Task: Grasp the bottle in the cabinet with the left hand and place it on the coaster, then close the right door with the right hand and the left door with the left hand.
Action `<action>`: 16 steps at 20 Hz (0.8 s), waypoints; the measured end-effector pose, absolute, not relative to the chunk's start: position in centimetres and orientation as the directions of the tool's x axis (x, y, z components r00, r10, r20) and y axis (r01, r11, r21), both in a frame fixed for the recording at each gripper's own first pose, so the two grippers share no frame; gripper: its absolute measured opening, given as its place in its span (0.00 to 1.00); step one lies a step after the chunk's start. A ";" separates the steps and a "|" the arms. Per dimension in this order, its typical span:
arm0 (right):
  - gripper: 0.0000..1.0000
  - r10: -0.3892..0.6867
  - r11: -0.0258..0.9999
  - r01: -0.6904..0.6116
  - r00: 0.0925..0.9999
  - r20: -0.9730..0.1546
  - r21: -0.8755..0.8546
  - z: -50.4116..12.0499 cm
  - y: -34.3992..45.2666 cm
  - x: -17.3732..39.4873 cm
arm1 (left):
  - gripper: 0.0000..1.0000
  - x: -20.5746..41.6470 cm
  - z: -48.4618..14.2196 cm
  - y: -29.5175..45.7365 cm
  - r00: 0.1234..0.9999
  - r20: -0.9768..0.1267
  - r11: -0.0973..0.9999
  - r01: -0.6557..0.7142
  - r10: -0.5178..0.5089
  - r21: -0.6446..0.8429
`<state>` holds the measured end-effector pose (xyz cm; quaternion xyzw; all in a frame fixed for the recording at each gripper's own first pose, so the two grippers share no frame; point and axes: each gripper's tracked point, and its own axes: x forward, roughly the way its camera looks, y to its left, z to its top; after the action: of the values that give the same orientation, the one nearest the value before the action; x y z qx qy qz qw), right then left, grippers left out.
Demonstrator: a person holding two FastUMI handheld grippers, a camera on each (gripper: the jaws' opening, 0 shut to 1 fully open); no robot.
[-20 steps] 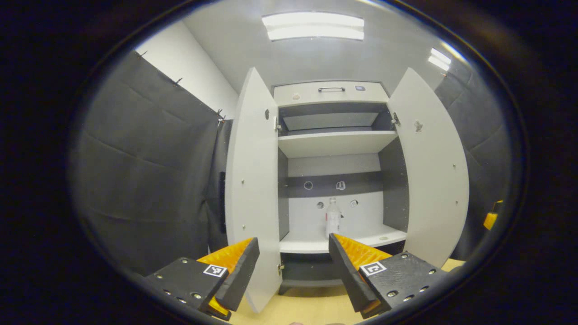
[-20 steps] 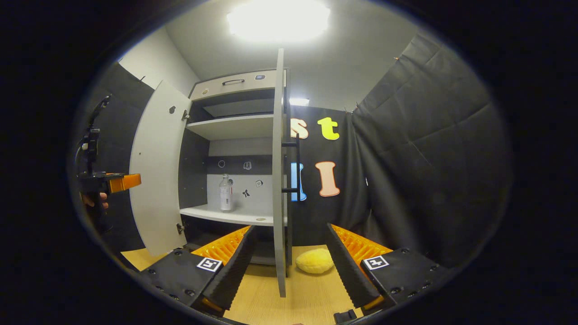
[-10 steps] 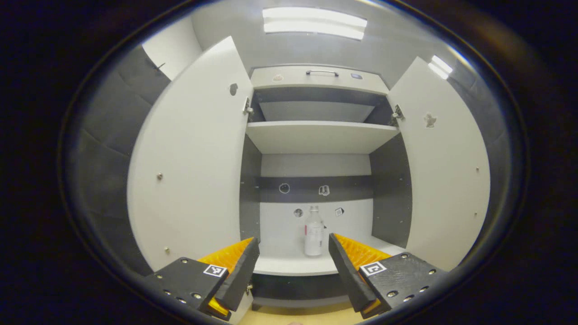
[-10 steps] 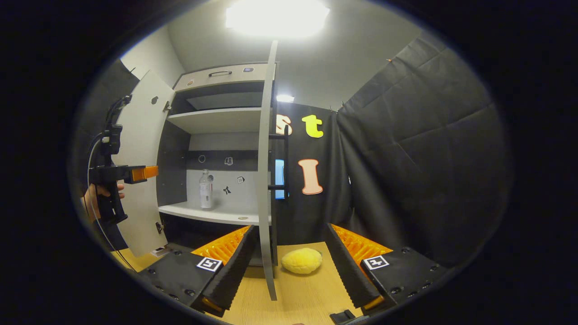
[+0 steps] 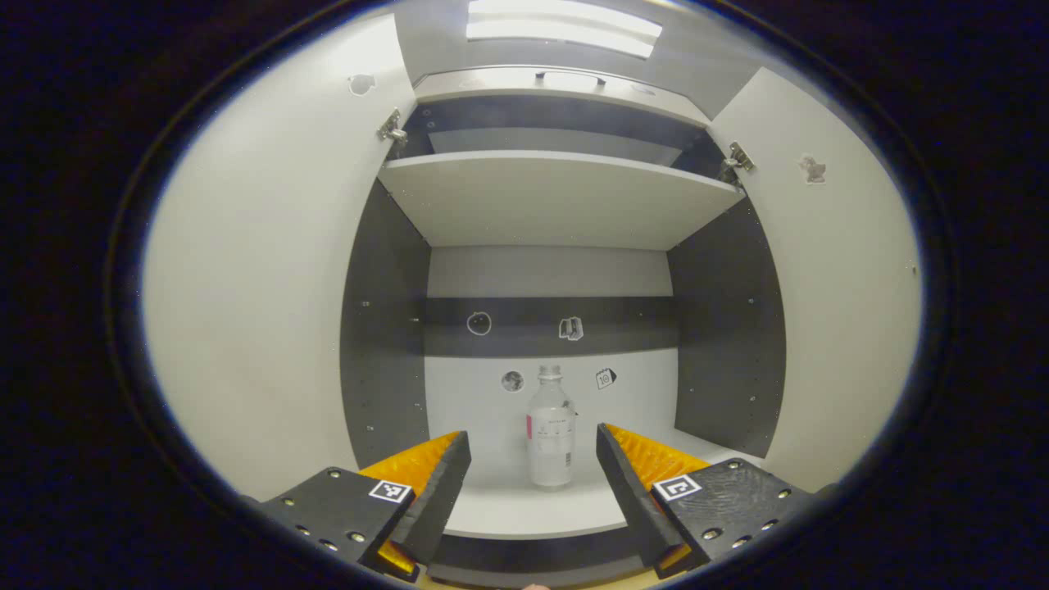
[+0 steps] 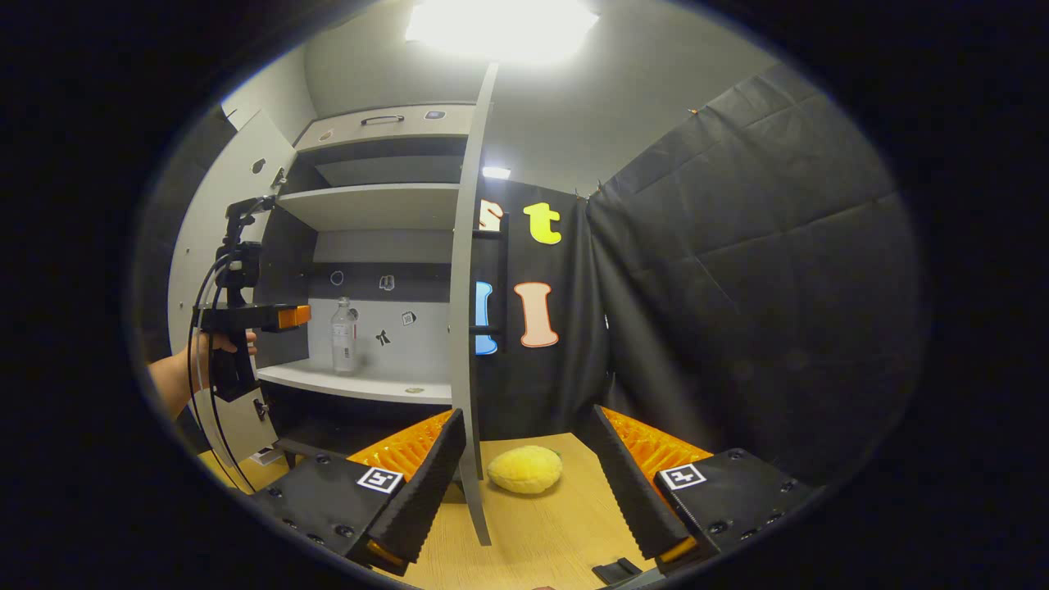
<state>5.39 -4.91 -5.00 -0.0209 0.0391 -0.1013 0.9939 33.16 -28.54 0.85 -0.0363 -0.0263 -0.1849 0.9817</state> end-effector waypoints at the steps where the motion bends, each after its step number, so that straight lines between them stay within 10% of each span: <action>1: 0.98 -0.212 0.977 0.209 0.974 -0.077 -0.050 -5.2 -4.9 5.4 | 0.91 33.9 0.6 -29.2 0.927 0.062 0.926 0.372 -0.369 -0.058; 16: 0.98 -0.319 0.946 0.308 0.939 -0.128 -0.096 -7.0 -5.1 5.3 | 0.91 44.6 -5.3 -35.9 0.911 -0.047 0.911 0.406 -0.410 -0.070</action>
<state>5.28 -5.12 -7.01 -0.0370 0.0710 -0.1594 0.9840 44.59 -35.93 -5.31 -0.0295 0.0304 -0.2089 0.9770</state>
